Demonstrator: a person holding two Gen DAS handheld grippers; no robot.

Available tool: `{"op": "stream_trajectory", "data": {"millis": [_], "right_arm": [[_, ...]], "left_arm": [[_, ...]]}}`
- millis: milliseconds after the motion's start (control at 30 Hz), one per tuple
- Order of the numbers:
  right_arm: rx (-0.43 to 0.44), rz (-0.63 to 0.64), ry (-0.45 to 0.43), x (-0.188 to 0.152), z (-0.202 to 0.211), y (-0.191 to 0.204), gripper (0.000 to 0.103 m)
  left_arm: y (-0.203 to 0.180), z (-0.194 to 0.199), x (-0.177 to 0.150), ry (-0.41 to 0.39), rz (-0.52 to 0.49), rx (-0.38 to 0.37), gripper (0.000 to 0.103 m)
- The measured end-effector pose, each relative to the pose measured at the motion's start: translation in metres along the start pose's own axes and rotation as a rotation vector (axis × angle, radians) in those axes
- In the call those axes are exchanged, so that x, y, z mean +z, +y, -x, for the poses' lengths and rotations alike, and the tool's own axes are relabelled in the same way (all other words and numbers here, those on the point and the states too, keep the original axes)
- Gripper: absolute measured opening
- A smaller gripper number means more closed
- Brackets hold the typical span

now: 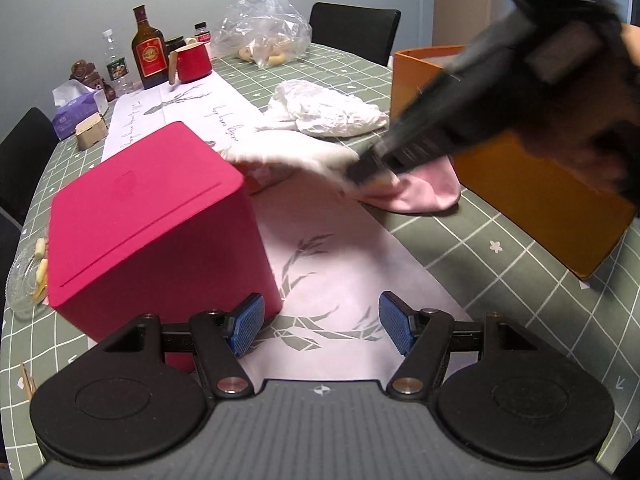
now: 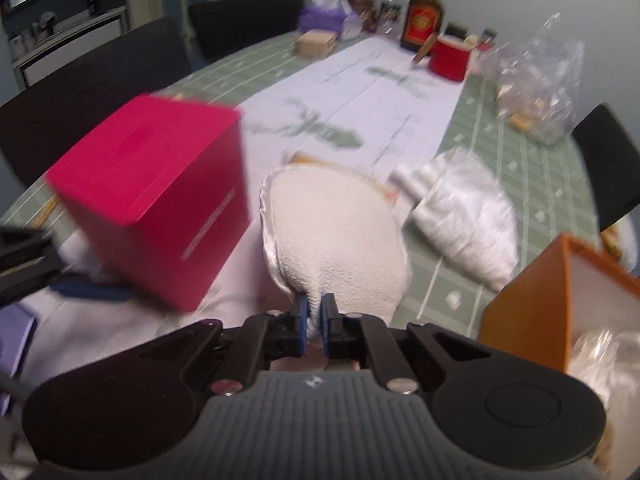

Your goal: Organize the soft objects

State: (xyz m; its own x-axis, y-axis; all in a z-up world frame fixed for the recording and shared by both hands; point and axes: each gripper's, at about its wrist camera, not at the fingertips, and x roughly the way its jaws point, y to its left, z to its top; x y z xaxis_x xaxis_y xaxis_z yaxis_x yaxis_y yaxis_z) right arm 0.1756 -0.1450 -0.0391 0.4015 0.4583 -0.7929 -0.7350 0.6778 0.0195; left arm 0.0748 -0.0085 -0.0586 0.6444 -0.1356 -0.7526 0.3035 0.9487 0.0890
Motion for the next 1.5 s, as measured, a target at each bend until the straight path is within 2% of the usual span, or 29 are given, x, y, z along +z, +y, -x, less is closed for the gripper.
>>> {"op": "stream_trajectory", "data": {"millis": [100, 200, 267, 400, 500, 533, 600, 667, 733, 800, 867, 1033, 1100, 1200, 1300, 1367, 1500], "right_arm": [[0.092, 0.005, 0.092, -0.021, -0.004, 0.007, 0.005], [0.162, -0.006, 0.139, -0.039, -0.005, 0.008, 0.005], [0.225, -0.032, 0.150, -0.046, -0.001, 0.004, 0.005], [0.362, -0.113, 0.144, -0.053, 0.005, -0.003, 0.009], [0.394, -0.144, 0.136, -0.052, 0.007, -0.002, 0.021], [0.390, -0.146, 0.131, -0.051, 0.008, -0.001, 0.030], [0.368, -0.134, 0.110, -0.046, 0.014, -0.002, 0.030], [0.306, -0.125, 0.074, -0.040, 0.026, -0.005, 0.036], [0.184, -0.074, 0.054, -0.037, 0.035, -0.005, 0.048], [0.021, 0.014, 0.068, -0.036, 0.037, -0.003, 0.056], [-0.067, 0.074, 0.107, -0.040, 0.032, -0.003, 0.060], [-0.084, 0.153, 0.195, -0.057, 0.015, -0.002, 0.060], [-0.099, 0.184, 0.205, -0.060, 0.013, -0.001, 0.060], [-0.101, 0.192, 0.212, -0.061, 0.012, 0.000, 0.059], [-0.111, 0.168, 0.224, -0.058, 0.008, -0.001, 0.059], [-0.123, 0.104, 0.247, -0.054, 0.001, -0.007, 0.060], [-0.102, 0.046, 0.293, -0.051, -0.011, -0.008, 0.064]], "left_arm": [[-0.006, -0.002, -0.003, 0.010, -0.026, -0.005, 0.077], [-0.010, 0.001, -0.006, 0.019, -0.046, -0.030, 0.077], [-0.015, 0.005, -0.009, 0.032, -0.078, -0.071, 0.077], [-0.030, 0.006, -0.016, 0.026, -0.153, -0.085, 0.077], [-0.039, 0.003, -0.016, 0.028, -0.175, -0.089, 0.077], [-0.042, 0.002, -0.015, 0.027, -0.178, -0.089, 0.077], [-0.044, 0.002, -0.013, 0.012, -0.181, -0.097, 0.077], [-0.045, 0.002, -0.010, -0.011, -0.179, -0.106, 0.077], [-0.045, 0.003, -0.007, -0.038, -0.172, -0.111, 0.078], [-0.046, 0.001, -0.004, -0.060, -0.171, -0.108, 0.080], [-0.048, -0.003, -0.002, -0.067, -0.175, -0.108, 0.082], [-0.060, -0.021, 0.000, -0.035, -0.234, -0.077, 0.083], [-0.064, -0.028, 0.002, -0.019, -0.248, -0.053, 0.083], [-0.063, -0.033, 0.005, -0.016, -0.229, -0.060, 0.084], [-0.063, -0.039, 0.007, -0.008, -0.220, -0.059, 0.087], [-0.063, -0.043, 0.007, 0.000, -0.216, -0.059, 0.088], [-0.061, -0.051, 0.006, 0.020, -0.212, -0.042, 0.088]]}}
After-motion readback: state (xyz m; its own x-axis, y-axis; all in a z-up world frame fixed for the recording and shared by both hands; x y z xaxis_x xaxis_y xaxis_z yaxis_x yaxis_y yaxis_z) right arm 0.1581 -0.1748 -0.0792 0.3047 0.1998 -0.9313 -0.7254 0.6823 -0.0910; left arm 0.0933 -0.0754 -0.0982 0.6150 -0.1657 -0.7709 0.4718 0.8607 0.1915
